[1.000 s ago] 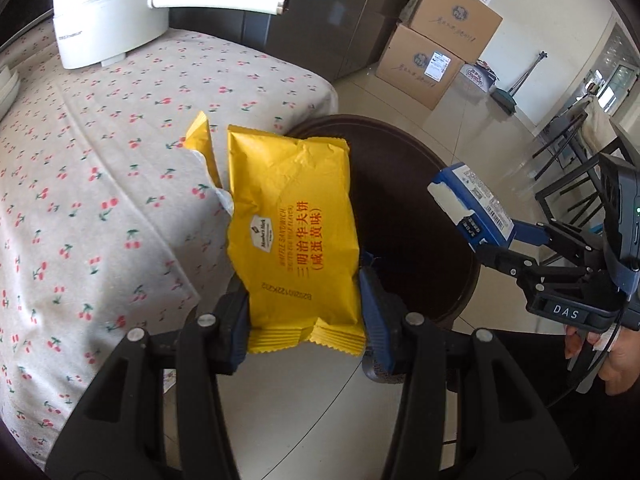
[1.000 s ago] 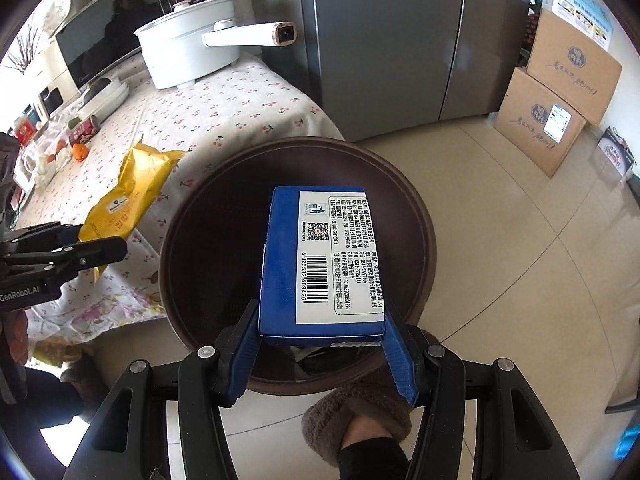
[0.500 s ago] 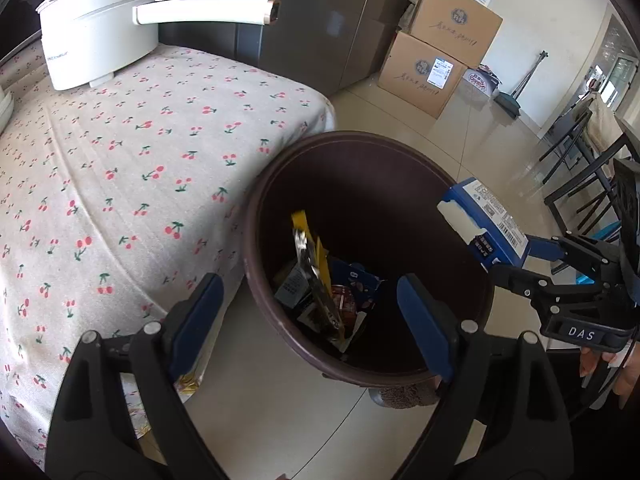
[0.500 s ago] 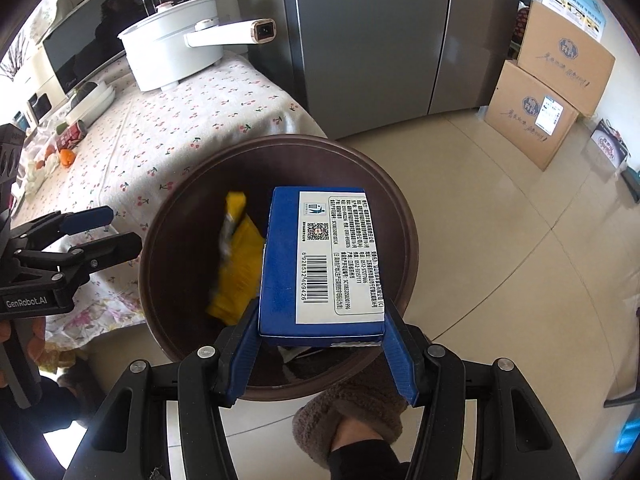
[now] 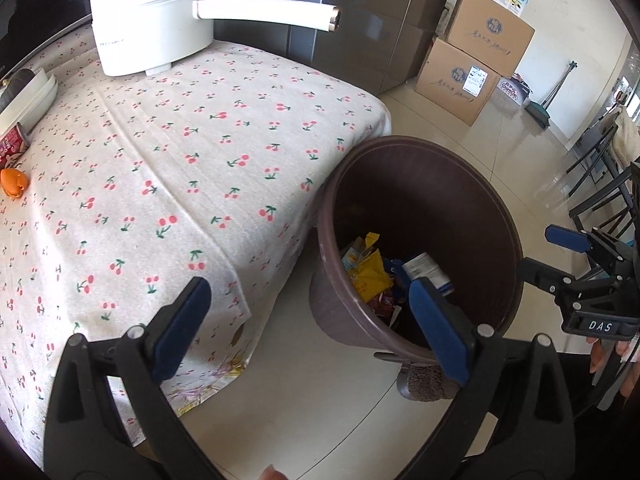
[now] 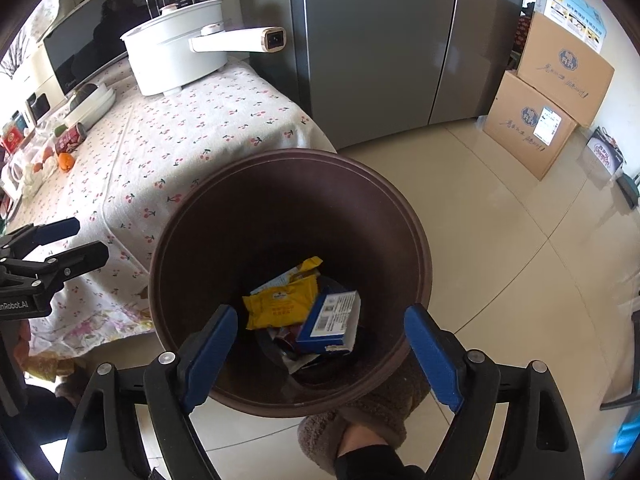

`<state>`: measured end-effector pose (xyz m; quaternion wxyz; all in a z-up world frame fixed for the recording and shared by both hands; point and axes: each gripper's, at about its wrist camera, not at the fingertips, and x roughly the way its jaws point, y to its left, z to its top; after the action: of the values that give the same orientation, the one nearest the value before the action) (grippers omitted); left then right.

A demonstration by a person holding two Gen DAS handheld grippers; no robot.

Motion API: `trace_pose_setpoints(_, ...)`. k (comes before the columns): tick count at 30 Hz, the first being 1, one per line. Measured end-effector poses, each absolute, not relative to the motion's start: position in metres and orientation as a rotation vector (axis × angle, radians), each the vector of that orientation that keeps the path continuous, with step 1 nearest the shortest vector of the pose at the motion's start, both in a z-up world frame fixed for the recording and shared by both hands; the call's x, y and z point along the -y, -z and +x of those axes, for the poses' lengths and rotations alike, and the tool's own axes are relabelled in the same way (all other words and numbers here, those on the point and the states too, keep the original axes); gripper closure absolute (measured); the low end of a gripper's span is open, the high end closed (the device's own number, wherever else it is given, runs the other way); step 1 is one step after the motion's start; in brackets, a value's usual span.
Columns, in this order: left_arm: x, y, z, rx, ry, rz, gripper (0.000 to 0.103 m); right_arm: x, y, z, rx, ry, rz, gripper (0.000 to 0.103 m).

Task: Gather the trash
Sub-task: 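Move both grippers back from the bin to the table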

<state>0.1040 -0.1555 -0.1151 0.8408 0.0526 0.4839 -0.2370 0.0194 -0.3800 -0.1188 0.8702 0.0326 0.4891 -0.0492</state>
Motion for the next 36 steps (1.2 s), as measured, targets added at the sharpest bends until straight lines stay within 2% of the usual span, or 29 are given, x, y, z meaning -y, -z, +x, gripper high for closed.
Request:
trace_pose_setpoints(20,0.074,0.101,0.097,-1.001,0.380,0.066,0.003,0.335,0.111,0.038,-1.026,0.035,0.013,0.012)
trace_pose_setpoints(36,-0.031,0.098,0.087,-0.984,0.234,-0.024,0.001,0.268,0.104,0.063,-1.015,-0.045,-0.051,0.010)
